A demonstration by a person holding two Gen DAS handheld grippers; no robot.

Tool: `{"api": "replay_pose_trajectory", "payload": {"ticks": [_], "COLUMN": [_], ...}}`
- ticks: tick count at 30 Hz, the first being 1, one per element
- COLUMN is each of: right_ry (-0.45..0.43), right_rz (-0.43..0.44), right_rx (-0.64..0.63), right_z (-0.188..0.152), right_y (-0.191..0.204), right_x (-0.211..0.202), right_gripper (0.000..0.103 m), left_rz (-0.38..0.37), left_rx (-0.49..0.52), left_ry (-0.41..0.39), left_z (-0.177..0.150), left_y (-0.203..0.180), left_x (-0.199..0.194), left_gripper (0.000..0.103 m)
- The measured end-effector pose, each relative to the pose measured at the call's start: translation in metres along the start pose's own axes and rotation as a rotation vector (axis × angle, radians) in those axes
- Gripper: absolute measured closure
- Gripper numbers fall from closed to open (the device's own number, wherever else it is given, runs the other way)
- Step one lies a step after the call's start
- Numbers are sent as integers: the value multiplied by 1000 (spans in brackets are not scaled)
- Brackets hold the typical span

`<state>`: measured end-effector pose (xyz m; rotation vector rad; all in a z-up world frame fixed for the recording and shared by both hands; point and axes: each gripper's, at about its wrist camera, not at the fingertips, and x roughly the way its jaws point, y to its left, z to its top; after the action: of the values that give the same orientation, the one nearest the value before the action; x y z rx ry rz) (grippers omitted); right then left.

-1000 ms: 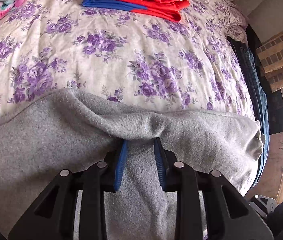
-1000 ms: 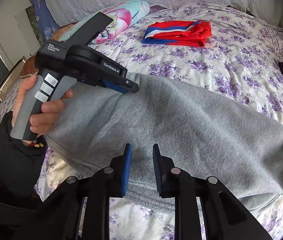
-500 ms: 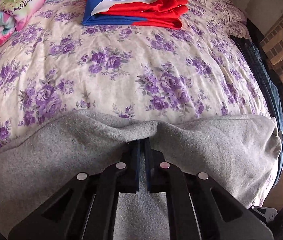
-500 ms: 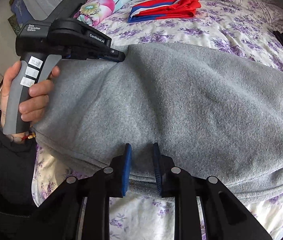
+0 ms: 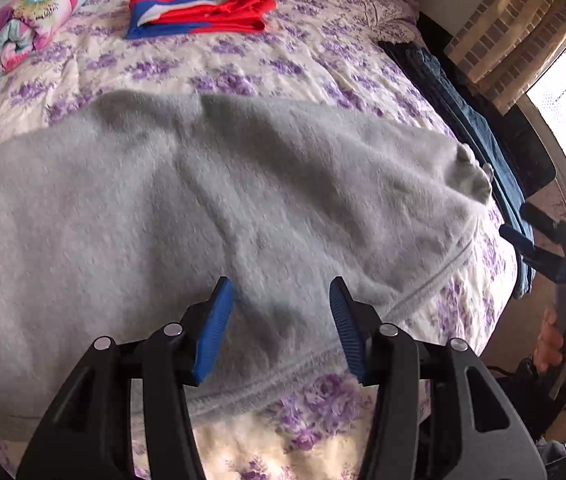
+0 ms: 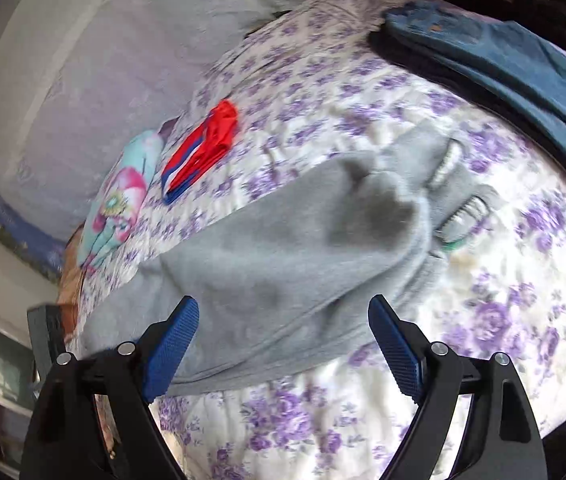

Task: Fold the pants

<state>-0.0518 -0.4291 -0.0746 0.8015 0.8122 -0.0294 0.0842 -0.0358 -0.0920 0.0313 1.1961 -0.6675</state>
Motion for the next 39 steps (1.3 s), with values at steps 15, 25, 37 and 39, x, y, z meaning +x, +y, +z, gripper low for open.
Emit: {"api": "replay_pose_trajectory", "payload": {"ticks": [15,25,37,39], "right_ry": [66,-23,-74,-80], "right_rz": [26,57,75,75], "right_rx": [136,69,-39,-48], "right_z": [54,59,55,54], "right_y": [-62,-71,-75,-75], "right_x": [62,77,78,78], "right_gripper": [16,69,69,69], "left_rz": [13,-92,-157,-156], "left_rx": [-9,-28,0,2], "left_ry": [-9,14,26,69], "left_z": [-23,-7,83,87], "left_y": [3,-5,-102,-113], "left_x": [7,-8,63,86], "left_gripper": [59,89,95,95]}}
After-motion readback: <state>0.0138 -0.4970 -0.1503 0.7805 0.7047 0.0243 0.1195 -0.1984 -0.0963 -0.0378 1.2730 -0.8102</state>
